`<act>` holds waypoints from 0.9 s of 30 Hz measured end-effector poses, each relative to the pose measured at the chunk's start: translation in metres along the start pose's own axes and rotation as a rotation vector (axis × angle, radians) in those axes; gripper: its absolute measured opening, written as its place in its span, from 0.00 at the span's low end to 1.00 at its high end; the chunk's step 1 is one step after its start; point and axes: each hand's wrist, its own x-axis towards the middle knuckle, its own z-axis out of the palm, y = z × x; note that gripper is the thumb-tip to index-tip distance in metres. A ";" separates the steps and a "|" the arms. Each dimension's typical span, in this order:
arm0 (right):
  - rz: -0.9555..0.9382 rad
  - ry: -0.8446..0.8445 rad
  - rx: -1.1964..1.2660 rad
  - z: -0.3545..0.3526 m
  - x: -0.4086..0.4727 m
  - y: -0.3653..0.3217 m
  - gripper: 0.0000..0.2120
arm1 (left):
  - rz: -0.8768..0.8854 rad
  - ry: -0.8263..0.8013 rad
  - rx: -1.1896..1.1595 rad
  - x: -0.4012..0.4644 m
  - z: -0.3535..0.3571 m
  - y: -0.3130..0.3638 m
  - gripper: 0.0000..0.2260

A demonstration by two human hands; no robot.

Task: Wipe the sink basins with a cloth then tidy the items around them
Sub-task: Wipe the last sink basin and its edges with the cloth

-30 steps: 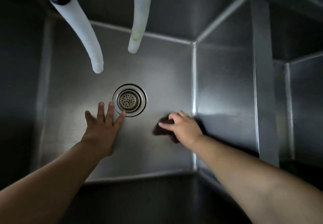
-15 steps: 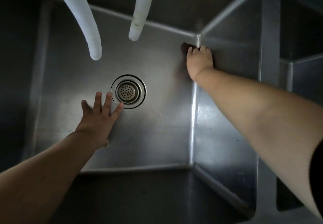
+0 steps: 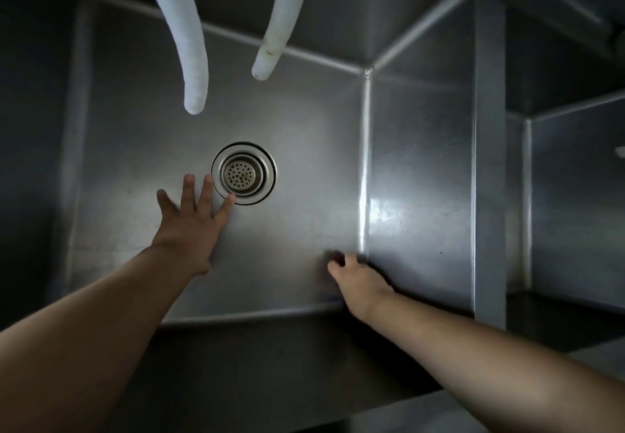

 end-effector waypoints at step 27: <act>0.385 0.348 -0.929 -0.272 0.075 0.086 0.19 | -0.020 0.028 0.033 0.003 0.001 0.001 0.58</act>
